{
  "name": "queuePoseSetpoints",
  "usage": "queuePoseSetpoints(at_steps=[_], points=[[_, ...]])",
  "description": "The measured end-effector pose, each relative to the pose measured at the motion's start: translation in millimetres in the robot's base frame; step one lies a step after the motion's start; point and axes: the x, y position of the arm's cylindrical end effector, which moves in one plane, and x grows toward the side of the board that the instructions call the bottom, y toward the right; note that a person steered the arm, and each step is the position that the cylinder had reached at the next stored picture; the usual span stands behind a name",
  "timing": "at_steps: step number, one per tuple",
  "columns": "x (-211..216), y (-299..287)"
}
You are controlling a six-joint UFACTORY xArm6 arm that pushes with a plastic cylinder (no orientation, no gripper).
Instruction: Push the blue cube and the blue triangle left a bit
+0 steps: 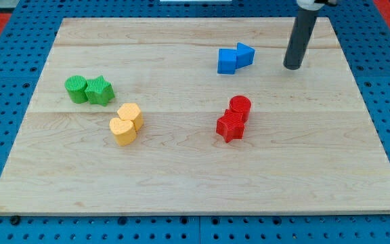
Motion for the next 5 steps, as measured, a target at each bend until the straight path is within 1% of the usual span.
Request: queuePoseSetpoints(at_steps=[1,2,3,4,5], points=[[-55.8,-11.6],[-54.2,-11.6],[-35.2,-23.4],[-24.2,-58.3],[-10.3,-75.0]])
